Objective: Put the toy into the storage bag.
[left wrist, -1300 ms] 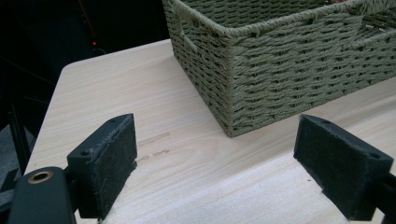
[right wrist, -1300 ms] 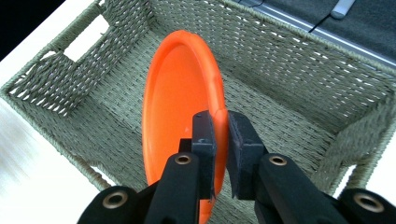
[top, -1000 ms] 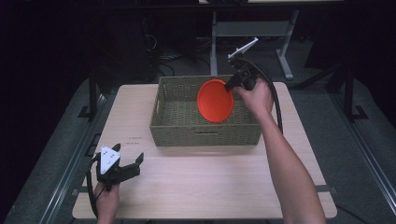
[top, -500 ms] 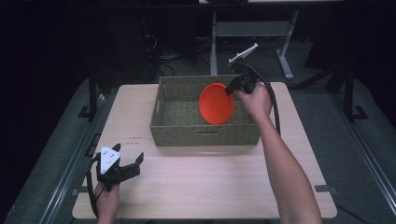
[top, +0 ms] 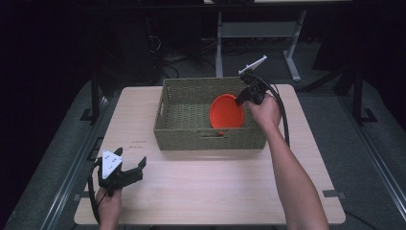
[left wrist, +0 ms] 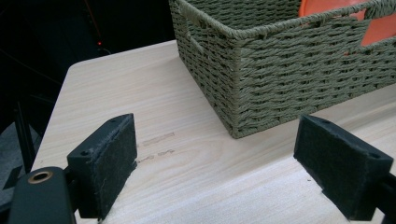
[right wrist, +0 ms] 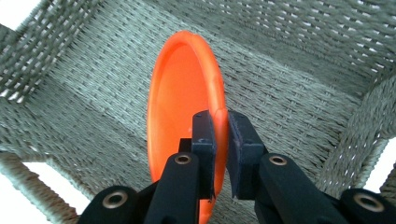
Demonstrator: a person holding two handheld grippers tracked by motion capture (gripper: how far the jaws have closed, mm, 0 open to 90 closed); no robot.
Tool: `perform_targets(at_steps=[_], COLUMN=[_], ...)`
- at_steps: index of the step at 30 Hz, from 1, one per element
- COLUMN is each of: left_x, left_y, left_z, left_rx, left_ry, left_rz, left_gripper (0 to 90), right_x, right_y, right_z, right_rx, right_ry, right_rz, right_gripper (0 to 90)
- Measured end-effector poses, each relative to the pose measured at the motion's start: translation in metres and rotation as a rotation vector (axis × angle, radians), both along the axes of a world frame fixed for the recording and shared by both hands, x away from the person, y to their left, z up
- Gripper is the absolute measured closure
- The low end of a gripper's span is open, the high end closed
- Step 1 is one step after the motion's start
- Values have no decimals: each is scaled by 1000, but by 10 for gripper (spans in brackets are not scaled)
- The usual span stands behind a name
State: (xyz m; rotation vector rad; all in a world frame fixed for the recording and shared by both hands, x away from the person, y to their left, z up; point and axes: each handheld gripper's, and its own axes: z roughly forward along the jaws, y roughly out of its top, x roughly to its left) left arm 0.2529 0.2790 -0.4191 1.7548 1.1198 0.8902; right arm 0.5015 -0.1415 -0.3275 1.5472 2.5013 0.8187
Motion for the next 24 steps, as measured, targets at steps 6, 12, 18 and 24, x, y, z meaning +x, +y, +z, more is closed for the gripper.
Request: perform_targets(at_steps=[6,12,18,24], left_x=[0,0,0,0], left_y=[-1,-1,-1,-1], left_z=[0,0,0,0], left_rx=[-4,-2,4,0], left_ry=[-4,-4,-5,-7], left_rz=[-2,-1,-4,-3], left_gripper=[127,128,128,128], right_x=[0,2,1,1], right_y=[-3,-14,-18,-19], right_z=[-14,-21,-19,-18], right_rx=[-9,19,9,10], right_ry=[23,43,45,49], right_rz=[-9,-22,-23,-32], right_gripper=[818,814,809,792])
